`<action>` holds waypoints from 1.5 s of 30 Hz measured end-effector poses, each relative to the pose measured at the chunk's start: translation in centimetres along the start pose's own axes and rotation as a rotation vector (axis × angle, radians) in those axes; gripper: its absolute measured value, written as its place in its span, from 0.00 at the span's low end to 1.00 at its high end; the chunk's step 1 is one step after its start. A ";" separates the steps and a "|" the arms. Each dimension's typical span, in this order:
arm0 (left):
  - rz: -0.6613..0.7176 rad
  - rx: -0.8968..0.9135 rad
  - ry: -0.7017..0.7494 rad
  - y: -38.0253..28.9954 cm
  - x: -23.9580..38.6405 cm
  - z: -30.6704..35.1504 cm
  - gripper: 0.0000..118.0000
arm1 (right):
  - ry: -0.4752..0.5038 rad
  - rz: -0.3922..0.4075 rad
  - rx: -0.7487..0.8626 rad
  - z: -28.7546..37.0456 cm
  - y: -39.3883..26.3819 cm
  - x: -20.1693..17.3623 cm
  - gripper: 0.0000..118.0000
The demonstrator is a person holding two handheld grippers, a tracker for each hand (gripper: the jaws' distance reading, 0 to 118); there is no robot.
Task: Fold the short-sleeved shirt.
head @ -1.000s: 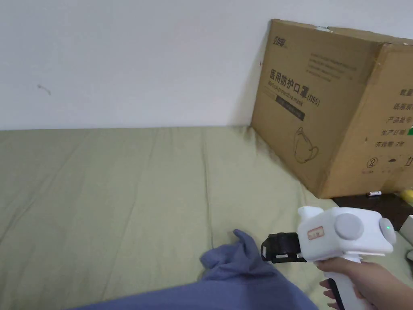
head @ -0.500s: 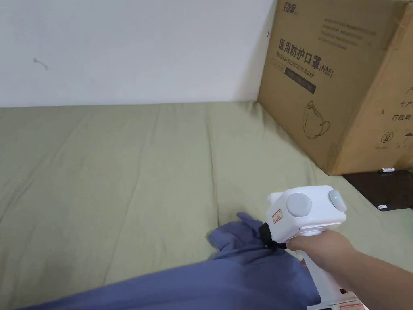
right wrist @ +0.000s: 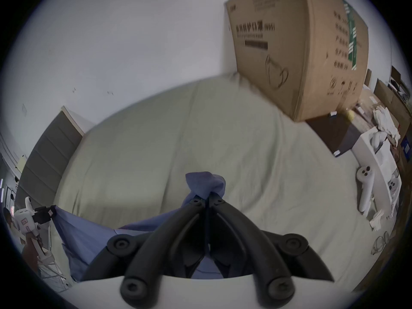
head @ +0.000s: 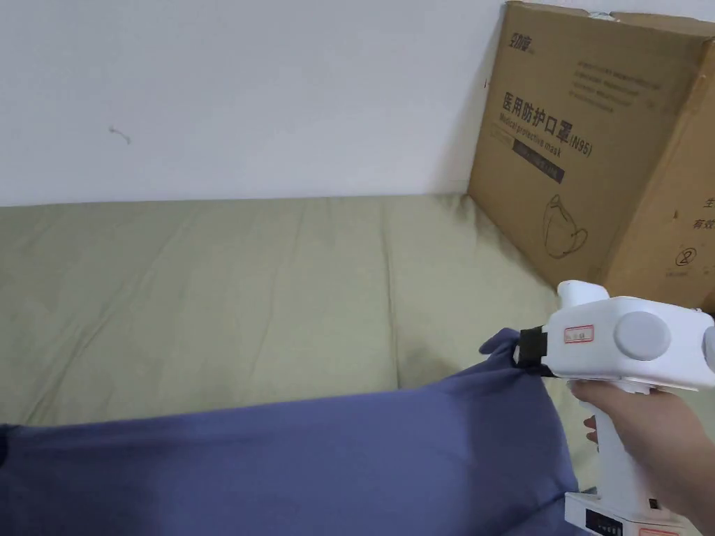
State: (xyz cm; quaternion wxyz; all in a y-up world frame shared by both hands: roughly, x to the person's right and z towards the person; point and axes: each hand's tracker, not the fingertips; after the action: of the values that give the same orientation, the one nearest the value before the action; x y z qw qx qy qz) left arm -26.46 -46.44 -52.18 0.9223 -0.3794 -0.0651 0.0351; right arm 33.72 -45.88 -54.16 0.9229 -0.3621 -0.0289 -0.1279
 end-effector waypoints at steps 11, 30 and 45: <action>-0.051 -0.094 -0.115 -9.9 -0.3 9.8 0.01 | 0.099 -0.131 -0.096 15.2 -14.1 4.6 0.01; -0.064 0.184 -0.120 -14.8 4.2 18.3 0.99 | 0.037 0.144 0.138 21.8 -19.1 -2.2 0.96; -0.103 0.720 -0.024 -15.4 9.5 25.5 0.00 | 0.086 0.238 0.744 29.7 -21.2 -11.0 0.00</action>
State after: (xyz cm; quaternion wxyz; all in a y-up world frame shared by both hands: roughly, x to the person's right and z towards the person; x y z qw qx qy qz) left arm -20.60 -38.54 -22.48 0.9965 -0.0260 -0.0786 0.0137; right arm 18.86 -38.37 -19.92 0.9998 0.0018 0.0076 -0.0157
